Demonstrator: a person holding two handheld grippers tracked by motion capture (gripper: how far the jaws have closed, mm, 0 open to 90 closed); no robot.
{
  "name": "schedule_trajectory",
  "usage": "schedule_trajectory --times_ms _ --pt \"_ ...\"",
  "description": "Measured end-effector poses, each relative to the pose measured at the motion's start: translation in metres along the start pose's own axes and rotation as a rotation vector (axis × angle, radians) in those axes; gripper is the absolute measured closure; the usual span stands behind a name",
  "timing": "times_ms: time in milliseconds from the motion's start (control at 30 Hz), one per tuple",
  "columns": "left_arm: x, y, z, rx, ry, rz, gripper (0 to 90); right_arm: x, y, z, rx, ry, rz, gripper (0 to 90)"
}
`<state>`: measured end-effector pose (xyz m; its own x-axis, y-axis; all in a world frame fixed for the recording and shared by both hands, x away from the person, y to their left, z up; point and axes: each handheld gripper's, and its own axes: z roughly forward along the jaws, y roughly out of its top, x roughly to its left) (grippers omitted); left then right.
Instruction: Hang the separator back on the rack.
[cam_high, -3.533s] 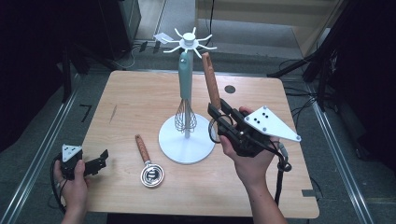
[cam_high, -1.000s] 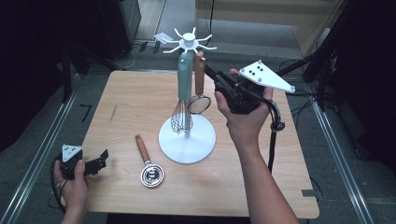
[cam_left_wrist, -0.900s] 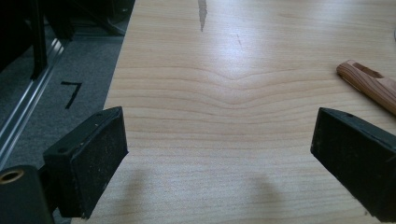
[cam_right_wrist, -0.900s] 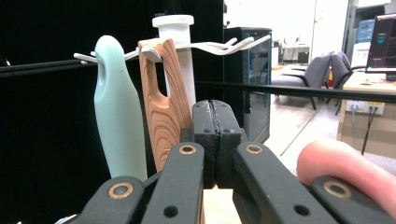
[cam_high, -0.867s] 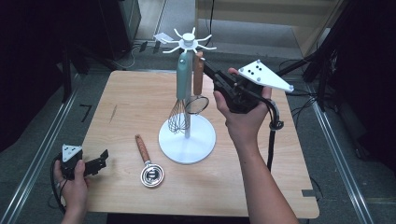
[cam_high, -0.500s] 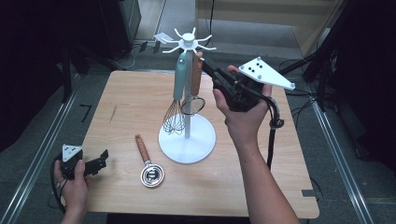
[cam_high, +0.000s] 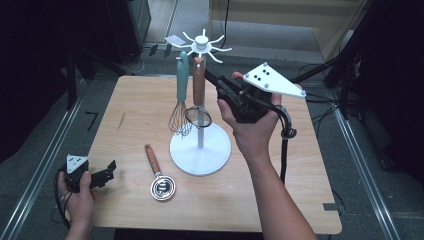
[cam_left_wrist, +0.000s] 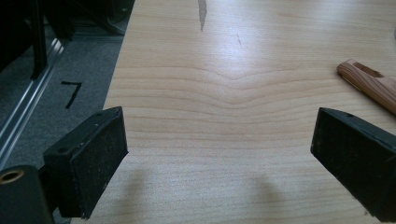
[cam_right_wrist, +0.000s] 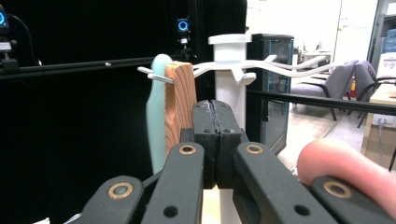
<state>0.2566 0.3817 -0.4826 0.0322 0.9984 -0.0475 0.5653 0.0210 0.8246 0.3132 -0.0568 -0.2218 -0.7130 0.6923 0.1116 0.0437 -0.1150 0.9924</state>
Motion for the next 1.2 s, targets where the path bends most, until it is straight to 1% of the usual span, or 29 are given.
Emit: schedule_trajectory --times_ms 133,267,400,533,700,733,800,933,1033,1100,1167,1200 --pt "0.0 0.0 0.0 0.0 0.0 0.0 3.8 0.006 -0.001 0.003 0.013 0.009 -0.024 90.0" --pt "0.0 0.0 0.0 0.002 -0.001 -0.001 3.7 0.01 0.0 0.006 0.025 0.016 -0.029 90.0" --pt "0.0 0.0 0.0 0.0 0.0 0.0 3.8 0.013 0.0 0.007 0.024 0.02 -0.035 90.0" --pt "0.0 0.0 0.0 -0.001 -0.001 -0.001 3.7 0.01 -0.003 0.005 0.023 -0.001 -0.037 90.0" --pt "0.0 0.0 0.0 -0.002 -0.001 -0.002 3.8 -0.001 -0.013 -0.002 0.041 -0.037 -0.032 88.6" --pt "0.0 0.0 0.0 -0.001 0.0 -0.001 3.8 -0.003 -0.015 -0.004 0.045 -0.048 -0.03 87.3" --pt "0.0 0.0 0.0 -0.001 0.001 -0.001 3.7 -0.008 -0.021 -0.007 0.053 -0.088 -0.027 84.2" --pt "0.0 0.0 0.0 0.001 0.003 0.001 3.8 -0.016 -0.031 -0.014 0.081 -0.125 -0.031 77.9" --pt "0.0 0.0 0.0 -0.001 0.003 0.001 3.8 -0.02 -0.038 -0.02 0.093 -0.127 -0.019 70.2" --pt "0.0 0.0 0.0 -0.002 0.003 0.001 3.7 -0.023 -0.042 -0.023 0.099 -0.116 -0.01 62.1" --pt "-0.001 0.0 0.0 -0.002 0.003 0.002 3.8 -0.024 -0.045 -0.026 0.101 -0.123 -0.016 55.8" --pt "0.0 0.0 0.0 0.0 0.003 0.004 3.8 -0.025 -0.047 -0.028 0.107 -0.118 -0.014 51.8"
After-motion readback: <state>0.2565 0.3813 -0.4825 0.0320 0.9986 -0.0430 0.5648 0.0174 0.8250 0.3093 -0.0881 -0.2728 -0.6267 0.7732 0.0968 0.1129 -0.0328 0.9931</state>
